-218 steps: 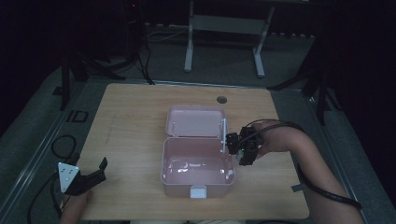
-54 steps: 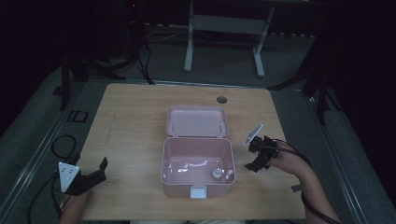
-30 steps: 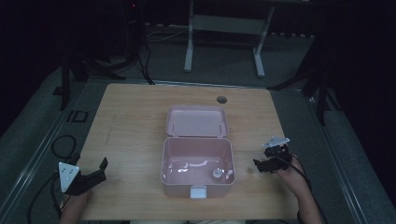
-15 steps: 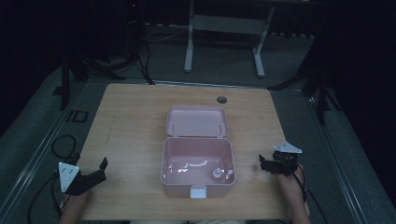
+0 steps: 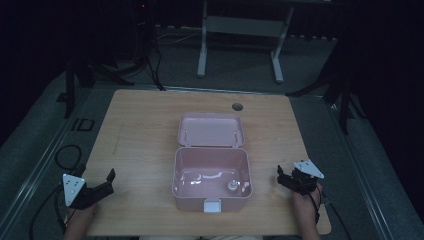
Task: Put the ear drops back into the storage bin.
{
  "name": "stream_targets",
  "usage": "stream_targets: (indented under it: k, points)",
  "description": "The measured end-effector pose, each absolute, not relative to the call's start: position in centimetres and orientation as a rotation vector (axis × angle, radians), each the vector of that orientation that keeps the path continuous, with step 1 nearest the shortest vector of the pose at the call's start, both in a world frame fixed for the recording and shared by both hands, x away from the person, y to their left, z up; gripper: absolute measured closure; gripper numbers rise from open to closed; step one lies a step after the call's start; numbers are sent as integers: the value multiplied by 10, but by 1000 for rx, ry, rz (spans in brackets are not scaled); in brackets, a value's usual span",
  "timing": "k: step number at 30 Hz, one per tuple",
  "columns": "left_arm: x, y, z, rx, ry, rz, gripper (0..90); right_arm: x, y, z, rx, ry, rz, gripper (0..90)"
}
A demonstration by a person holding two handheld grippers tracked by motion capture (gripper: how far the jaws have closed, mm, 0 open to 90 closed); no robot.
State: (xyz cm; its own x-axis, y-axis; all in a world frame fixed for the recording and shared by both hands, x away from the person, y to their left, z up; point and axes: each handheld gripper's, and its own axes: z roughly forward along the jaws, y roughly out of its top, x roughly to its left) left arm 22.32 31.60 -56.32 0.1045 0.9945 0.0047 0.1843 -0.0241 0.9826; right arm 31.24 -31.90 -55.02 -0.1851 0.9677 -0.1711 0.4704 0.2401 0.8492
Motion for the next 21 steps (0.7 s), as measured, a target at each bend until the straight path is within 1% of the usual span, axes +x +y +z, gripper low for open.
stream_targets:
  k: [6, 21]
  points:
    - [223, 316, -563, 1404, 1254, 1047, 20, 310, -327, -553, 1380, 1699, 877, 122]
    - [223, 316, -563, 1403, 1256, 1047, 20, 310, -330, -550, 1372, 1686, 890, 122]
